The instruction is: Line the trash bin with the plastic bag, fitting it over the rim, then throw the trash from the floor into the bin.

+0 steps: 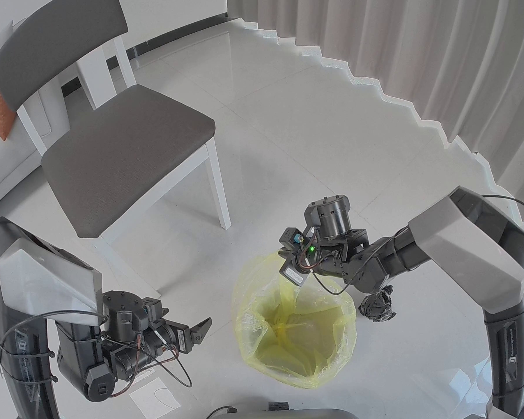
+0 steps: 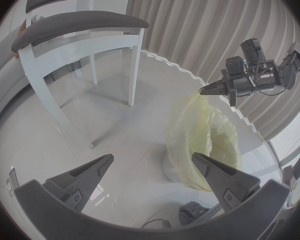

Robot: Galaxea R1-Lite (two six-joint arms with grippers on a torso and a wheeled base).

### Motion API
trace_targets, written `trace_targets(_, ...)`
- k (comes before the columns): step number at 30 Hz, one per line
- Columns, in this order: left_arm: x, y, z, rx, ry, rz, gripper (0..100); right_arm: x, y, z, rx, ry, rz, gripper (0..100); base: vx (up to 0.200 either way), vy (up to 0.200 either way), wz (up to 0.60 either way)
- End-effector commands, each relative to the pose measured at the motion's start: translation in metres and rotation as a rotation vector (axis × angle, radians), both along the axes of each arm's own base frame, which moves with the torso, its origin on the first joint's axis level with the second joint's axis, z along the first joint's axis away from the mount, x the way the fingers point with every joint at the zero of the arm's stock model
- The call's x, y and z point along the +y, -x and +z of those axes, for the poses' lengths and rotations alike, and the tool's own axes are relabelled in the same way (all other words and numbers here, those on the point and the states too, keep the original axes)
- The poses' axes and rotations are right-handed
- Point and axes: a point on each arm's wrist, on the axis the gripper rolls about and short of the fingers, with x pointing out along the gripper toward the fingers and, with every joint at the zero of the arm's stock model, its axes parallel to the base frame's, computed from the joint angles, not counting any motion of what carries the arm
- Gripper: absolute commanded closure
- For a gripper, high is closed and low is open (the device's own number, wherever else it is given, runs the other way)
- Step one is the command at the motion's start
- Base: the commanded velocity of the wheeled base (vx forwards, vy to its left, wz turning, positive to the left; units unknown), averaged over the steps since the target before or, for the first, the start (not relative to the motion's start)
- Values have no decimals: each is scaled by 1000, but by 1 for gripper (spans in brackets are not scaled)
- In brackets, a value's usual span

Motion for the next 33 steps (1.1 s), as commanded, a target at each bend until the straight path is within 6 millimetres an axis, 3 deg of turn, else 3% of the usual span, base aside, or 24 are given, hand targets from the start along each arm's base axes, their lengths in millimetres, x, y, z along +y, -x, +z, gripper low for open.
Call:
trace_targets(1, 0, 2, 1, -7, 6, 1, 0, 4, -6, -28, 55, 32, -1, 100, 0, 0, 0)
trace_targets(16, -3, 3, 0, -5, 2, -6, 0, 6, -6, -47, 89, 58, -2, 100, 0, 0, 0)
trace_targets(23, -5, 4, 0, -4, 3, -16, 0, 4, -9, -47, 80, 55, -13, 100, 0, 0, 0)
trace_targets(24, -6, 4, 0, -5, 4, -17, 0, 4, -9, -46, 78, 56, -13, 0, 0, 0, 0)
trace_targets(33, -15, 5, 0, -24, -11, -35, 0, 1, -8, -41, 79, 46, -20, 0, 0, 0, 0)
